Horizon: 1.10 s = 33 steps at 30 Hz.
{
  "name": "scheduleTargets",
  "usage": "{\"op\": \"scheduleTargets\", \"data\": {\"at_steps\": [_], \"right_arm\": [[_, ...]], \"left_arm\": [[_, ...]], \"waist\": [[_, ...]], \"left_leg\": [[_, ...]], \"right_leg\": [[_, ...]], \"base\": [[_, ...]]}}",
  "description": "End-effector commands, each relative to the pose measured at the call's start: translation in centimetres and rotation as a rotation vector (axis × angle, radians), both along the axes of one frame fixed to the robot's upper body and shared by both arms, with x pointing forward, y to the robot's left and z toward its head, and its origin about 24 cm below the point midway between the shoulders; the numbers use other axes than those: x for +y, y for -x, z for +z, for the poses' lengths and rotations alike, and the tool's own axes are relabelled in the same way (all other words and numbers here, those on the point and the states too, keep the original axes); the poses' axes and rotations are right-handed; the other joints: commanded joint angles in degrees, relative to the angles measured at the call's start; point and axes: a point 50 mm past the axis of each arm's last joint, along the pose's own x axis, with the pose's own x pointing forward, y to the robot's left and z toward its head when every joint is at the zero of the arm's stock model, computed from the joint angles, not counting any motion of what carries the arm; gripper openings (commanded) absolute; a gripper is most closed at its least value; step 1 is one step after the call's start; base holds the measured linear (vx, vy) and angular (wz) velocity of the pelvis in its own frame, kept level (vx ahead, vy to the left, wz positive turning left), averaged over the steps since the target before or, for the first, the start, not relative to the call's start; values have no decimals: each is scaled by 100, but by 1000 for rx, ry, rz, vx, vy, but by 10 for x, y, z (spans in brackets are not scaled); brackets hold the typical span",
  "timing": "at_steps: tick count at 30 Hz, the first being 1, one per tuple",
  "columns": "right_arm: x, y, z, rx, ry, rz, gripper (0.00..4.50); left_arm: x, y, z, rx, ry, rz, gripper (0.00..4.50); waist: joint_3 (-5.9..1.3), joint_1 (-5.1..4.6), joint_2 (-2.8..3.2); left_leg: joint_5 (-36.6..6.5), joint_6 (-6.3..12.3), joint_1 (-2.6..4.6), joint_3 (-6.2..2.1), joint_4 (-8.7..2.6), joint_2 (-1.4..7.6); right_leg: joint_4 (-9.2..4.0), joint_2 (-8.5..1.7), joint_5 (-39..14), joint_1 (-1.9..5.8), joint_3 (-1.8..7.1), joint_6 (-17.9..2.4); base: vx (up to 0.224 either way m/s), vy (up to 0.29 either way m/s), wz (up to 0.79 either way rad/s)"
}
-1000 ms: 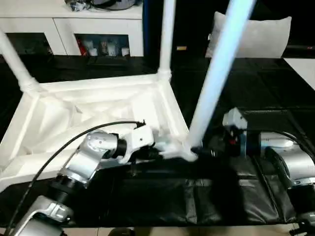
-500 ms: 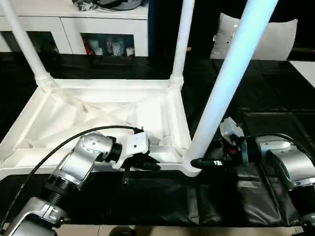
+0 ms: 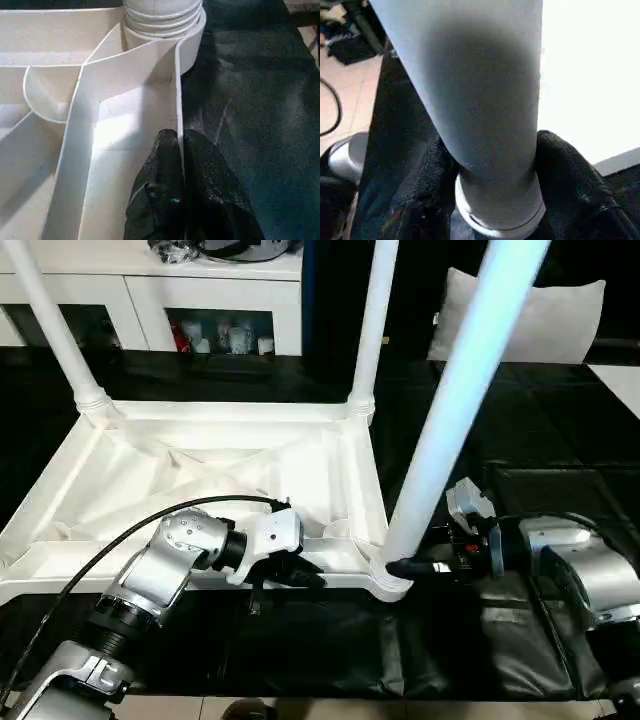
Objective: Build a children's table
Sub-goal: Rotate leg to tighten
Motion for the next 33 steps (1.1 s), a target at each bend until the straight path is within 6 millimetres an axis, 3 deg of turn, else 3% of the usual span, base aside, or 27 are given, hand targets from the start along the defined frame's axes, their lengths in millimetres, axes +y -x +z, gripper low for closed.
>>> {"op": "scheduleTargets", "data": {"at_steps": [1, 3, 5, 8, 11, 15, 17, 19, 20, 24, 27, 33], "right_arm": [[19, -8, -2, -6, -29, -103, 199], [25, -15, -6, -5, -28, -191, 199], [33, -20, -10, 8, -22, -273, 198], [56, -32, -19, 31, 9, -455, 196], [67, -41, -23, 59, 21, -583, 196], [80, -48, -22, 40, 18, -666, 196], [84, -49, -20, -2, 26, -647, 264], [84, -49, -20, 1, 17, -641, 264], [84, -48, -19, 6, 7, -640, 285], [76, -46, -16, -29, -12, -601, 320], [62, -43, -14, -62, -12, -552, 354], [30, -36, -5, -129, -18, -452, 403]], "left_arm": [[-22, -6, 6, -28, 104, 81, 0], [-26, -9, 5, -32, 92, 123, 0], [-33, -12, 4, -42, 80, 166, 0], [-56, -22, 9, -80, 104, 273, 0], [-70, -28, 11, -101, 106, 344, 0], [-90, -32, 12, -106, 109, 416, 0], [-96, -32, 13, -129, 104, 426, 0], [-97, -32, 13, -131, 102, 423, 0], [-95, -32, 12, -134, 94, 420, 0], [-85, -32, 12, -135, 82, 399, 0], [-75, -32, 12, -163, 84, 371, 0], [-50, -26, 8, -145, 73, 286, 0]], "waist": [[-305, -30, -59], [-300, -72, -87], [-283, -138, -66], [-281, -250, -74], [-290, -299, -73], [-292, -299, -72], [-307, -291, -73], [-316, -284, -65], [-317, -283, -65], [-289, -281, -80], [-299, -255, -79], [-322, -206, -88]], "left_leg": [[-1190, 200, 70, -110, -422, 307], [-1377, 63, 81, -126, -430, 282], [-1474, -15, 85, -148, -459, 288], [-1465, -95, 79, -148, -461, 253], [-1388, -73, 80, -140, -456, 258], [-1336, -23, 76, -128, -452, 251], [-1191, 49, 68, -131, -452, 263], [-1050, 140, 64, -122, -446, 262], [-991, 184, 57, -126, -446, 263], [-1164, 214, 57, -125, -463, 267], [-1151, 241, 56, -130, -460, 282], [-855, 429, 37, -109, -425, 274]], "right_leg": [[-472, -407, -1372, 192, 229, -1321], [-514, -425, -1841, 199, 229, -1186], [-538, -415, -2030, 177, 235, -1074], [-544, -402, -2001, 168, 236, -1051], [-537, -390, -1798, 158, 254, -1079], [-548, -390, -1646, 170, 252, -1064], [-534, -393, -1335, 197, 246, -1085], [-518, -390, -1023, 213, 246, -1142], [-507, -390, -894, 220, 242, -1176], [-540, -407, -1185, 223, 242, -1157], [-546, -418, -1197, 232, 247, -1099], [-491, -414, -681, 262, 242, -1226]], "base": [[0, 0, 0], [0, 0, 0], [0, 0, 0], [0, 0, 0], [0, 0, 0], [0, 0, 0], [0, 0, 0], [0, 0, 0], [0, 0, 0], [0, 0, 0], [0, 0, 0], [0, 0, 0]]}}
